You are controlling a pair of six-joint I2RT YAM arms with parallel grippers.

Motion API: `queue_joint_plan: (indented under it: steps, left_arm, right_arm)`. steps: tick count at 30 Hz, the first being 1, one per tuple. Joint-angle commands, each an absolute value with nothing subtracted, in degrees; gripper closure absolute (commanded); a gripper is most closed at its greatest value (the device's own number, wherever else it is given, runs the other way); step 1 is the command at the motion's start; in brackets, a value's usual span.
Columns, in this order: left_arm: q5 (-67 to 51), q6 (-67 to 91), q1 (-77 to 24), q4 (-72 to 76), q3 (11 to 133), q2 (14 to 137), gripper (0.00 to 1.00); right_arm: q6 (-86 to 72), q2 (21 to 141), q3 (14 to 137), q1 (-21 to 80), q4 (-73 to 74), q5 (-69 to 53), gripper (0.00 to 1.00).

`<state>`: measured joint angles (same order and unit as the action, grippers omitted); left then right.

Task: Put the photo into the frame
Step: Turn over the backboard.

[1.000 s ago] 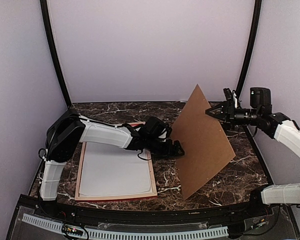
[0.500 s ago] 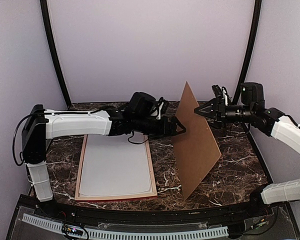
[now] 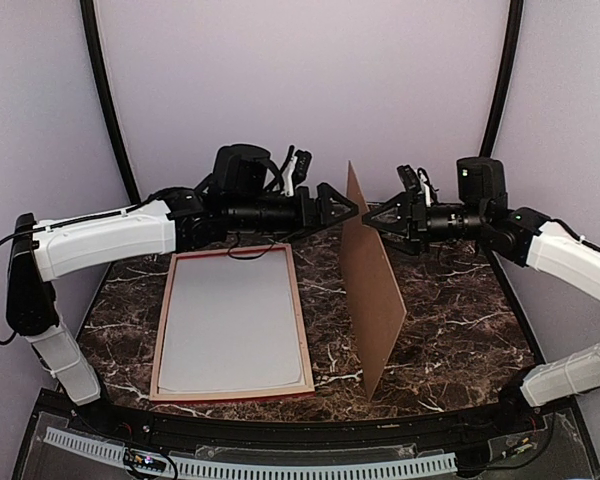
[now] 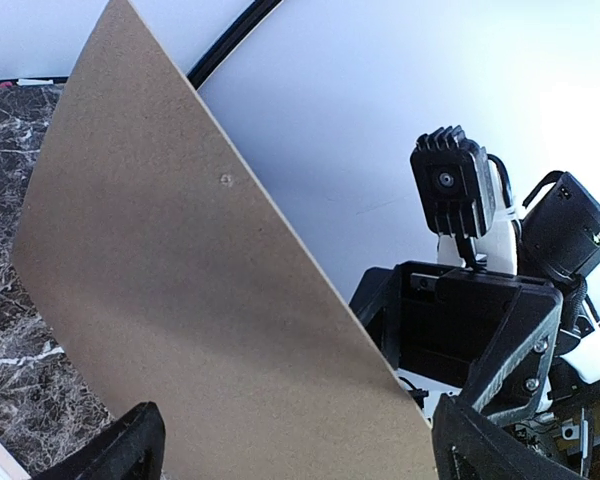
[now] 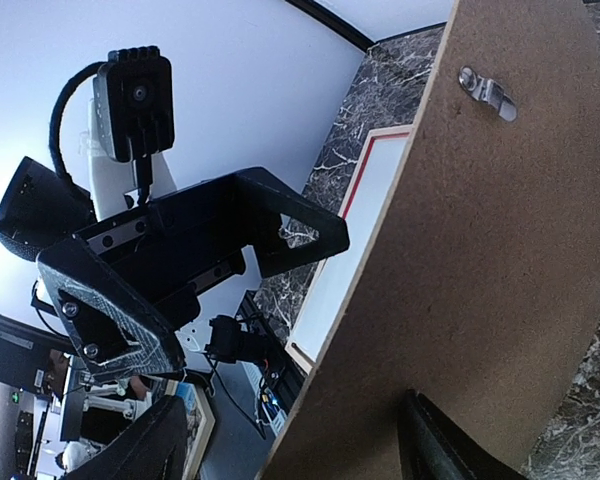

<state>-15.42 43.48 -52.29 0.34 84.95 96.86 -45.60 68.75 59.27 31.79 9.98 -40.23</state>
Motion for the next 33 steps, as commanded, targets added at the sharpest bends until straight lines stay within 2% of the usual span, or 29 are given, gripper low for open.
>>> queue_joint_plan:
  steps: [1, 9, 13, 18, 21, 23, 33]
  left_arm:
    - [-16.3, 45.1, -51.9, 2.1, 85.0, 97.1, 0.04]
    - [-14.1, 45.6, -51.1, 1.4, 83.4, 95.6, 0.04]
    - [-12.4, 45.7, -50.4, -2.6, 83.1, 95.3, 0.10]
    - [-11.0, 46.0, -49.5, -4.9, 80.5, 94.5, 0.29]
    - [-10.9, 45.9, -48.7, -4.4, 78.3, 94.1, 0.49]
    - [-11.3, 46.1, -48.4, -3.6, 77.0, 93.7, 0.56]
    - [-11.7, 46.4, -47.0, -1.1, 71.7, 93.0, 0.82]
  right_arm:
    - [-46.8, 70.4, 61.5, 34.8, 5.2, -39.0, 0.27]
    - [-47.7, 74.7, 62.3, 39.1, 1.6, -39.5, 0.27]
    - [-47.5, 75.3, 62.4, 39.5, 1.2, -39.4, 0.27]
    - [-46.6, 75.4, 61.6, 39.4, 2.1, -38.7, 0.27]
    - [-46.3, 75.7, 60.3, 38.8, 2.5, -38.4, 0.27]
    - [-46.3, 75.6, 59.1, 38.1, 2.4, -38.6, 0.27]
    - [-45.4, 73.9, 53.7, 33.4, 2.7, -39.0, 0.27]
